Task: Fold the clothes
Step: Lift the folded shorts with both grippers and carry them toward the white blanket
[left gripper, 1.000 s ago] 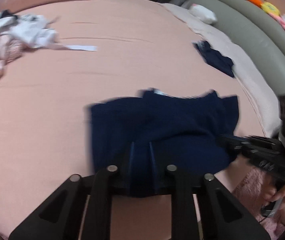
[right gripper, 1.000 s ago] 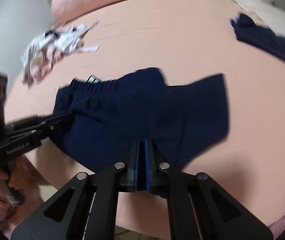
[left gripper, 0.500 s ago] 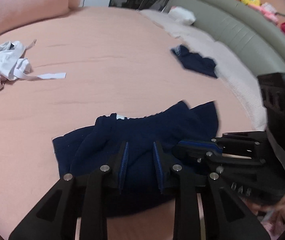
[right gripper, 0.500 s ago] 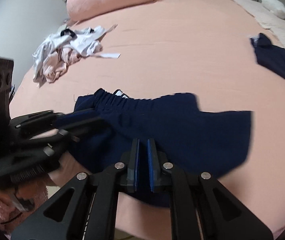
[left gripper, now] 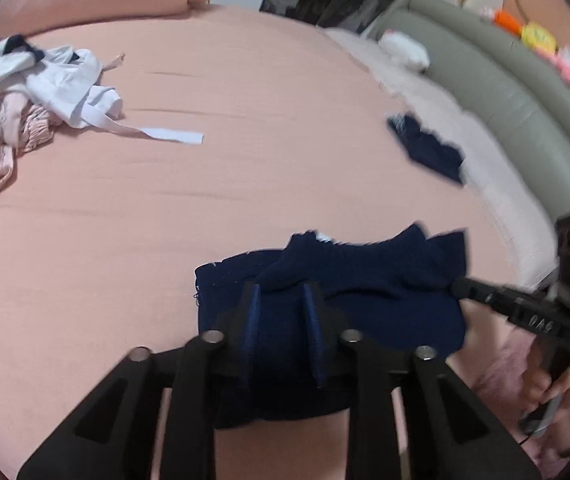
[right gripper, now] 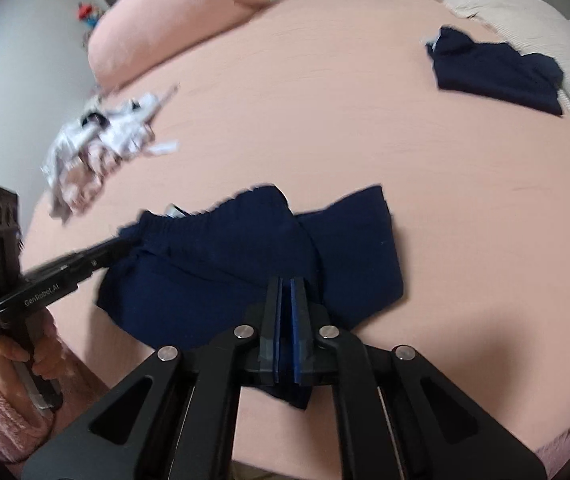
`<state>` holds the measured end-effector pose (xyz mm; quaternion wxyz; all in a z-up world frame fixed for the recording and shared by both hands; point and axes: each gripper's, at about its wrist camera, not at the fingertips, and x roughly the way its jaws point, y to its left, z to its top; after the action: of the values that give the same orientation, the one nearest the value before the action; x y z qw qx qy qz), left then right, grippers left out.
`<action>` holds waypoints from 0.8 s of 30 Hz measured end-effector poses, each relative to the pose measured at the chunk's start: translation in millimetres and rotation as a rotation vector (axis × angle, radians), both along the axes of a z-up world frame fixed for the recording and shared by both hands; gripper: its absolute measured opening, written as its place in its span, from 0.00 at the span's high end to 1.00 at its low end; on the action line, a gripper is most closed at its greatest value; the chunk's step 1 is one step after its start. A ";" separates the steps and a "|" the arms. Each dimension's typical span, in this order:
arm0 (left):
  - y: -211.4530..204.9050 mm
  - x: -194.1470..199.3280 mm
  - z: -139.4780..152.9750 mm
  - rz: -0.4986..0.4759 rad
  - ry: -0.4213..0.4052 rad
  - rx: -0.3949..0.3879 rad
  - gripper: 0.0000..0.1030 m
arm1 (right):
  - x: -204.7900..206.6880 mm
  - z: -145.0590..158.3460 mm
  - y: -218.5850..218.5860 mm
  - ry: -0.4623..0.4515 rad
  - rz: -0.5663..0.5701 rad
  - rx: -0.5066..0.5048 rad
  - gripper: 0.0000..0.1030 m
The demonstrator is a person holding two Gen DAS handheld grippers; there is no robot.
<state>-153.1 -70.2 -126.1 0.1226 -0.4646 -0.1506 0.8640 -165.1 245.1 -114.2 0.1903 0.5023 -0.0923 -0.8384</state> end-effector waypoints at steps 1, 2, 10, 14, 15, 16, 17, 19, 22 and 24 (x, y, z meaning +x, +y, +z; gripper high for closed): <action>-4.2 1.7 0.3 0.021 -0.001 0.016 0.48 | 3.2 3.5 1.5 0.008 -0.012 -0.002 0.83; -8.3 3.4 0.7 0.042 -0.001 0.032 0.48 | 5.9 5.2 2.8 0.015 -0.023 0.002 0.69; -17.5 10.1 -32.2 0.080 -0.103 0.074 0.42 | 8.1 -15.0 18.0 -0.072 -0.106 -0.014 0.51; -7.8 7.5 -37.4 0.069 -0.093 0.081 0.31 | 5.0 -33.5 19.5 -0.110 -0.095 -0.042 0.35; -5.2 7.4 -38.2 0.068 -0.088 0.080 0.31 | 3.8 -36.4 19.6 -0.112 -0.094 -0.054 0.34; -2.2 7.5 -38.6 0.060 -0.083 0.086 0.31 | 2.1 -36.3 19.5 -0.108 -0.093 -0.067 0.34; 0.8 7.9 -39.0 0.050 -0.077 0.096 0.32 | -0.8 -35.7 18.3 -0.110 -0.085 -0.082 0.36; 6.9 8.6 -39.3 0.031 -0.077 0.116 0.48 | -5.5 -35.1 14.0 -0.127 -0.060 -0.113 0.53; 9.4 8.2 -38.5 0.036 -0.083 0.087 0.61 | -8.9 -37.9 0.4 -0.137 -0.012 -0.112 0.60; 5.5 6.0 -37.3 0.057 -0.095 0.108 0.78 | -9.3 -36.2 -5.0 -0.131 0.006 -0.102 0.67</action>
<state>-147.1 -64.7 -163.4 0.1157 -0.4933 -0.2157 0.8347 -174.4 240.2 -150.3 0.2119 0.5462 -0.1456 -0.7973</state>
